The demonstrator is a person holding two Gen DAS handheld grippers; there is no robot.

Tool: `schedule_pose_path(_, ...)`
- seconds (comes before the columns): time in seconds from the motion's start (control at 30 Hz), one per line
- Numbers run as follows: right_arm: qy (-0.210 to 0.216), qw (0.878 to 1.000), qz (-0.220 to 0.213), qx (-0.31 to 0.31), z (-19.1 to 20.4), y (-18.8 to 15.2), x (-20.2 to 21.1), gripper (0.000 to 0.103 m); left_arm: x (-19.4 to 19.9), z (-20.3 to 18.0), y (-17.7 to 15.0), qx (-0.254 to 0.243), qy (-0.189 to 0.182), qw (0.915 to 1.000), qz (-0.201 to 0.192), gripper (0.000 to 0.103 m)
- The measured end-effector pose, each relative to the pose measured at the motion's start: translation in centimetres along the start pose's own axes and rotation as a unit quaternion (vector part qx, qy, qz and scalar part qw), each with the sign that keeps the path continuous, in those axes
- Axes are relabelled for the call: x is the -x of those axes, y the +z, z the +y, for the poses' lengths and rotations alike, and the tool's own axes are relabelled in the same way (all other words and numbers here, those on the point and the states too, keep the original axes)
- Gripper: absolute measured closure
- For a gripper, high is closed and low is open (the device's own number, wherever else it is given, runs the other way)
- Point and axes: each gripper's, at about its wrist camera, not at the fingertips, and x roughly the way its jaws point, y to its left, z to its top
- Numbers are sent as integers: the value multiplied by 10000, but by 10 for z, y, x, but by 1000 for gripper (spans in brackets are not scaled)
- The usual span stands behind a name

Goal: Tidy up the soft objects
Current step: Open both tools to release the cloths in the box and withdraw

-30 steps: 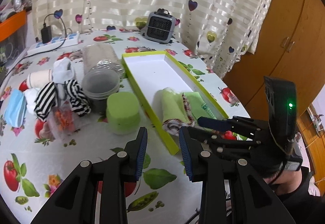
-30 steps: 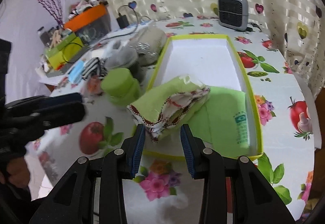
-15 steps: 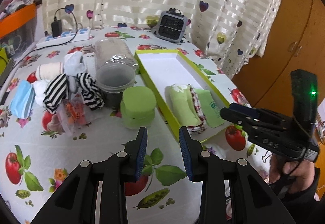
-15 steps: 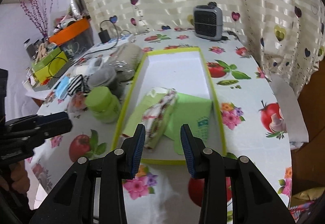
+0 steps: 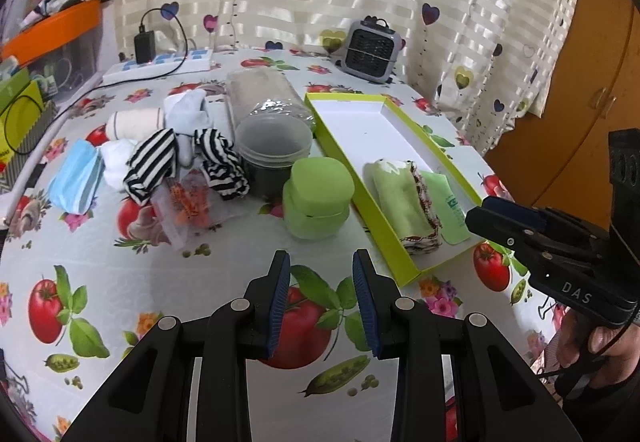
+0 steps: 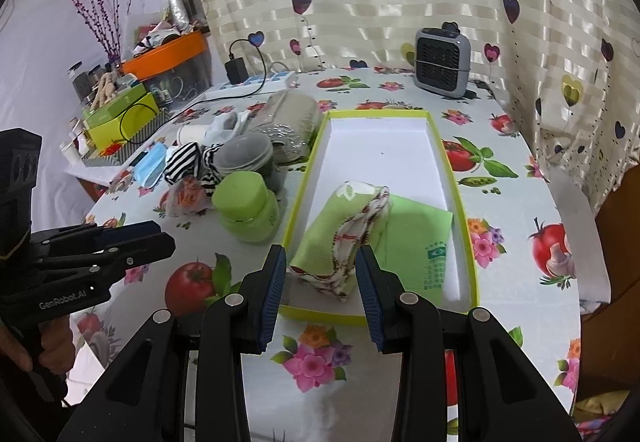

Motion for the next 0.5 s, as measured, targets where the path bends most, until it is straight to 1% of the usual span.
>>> schedule_pose_path(0.23, 47, 9999, -27, 113, 11, 2, 2, 66, 5, 5, -3, 29, 144, 9999, -55, 72)
schedule_pose_path(0.5, 94, 9997, -55, 236, 22, 3, 4, 66, 8, 16, -6, 221, 163, 9996, -63, 72)
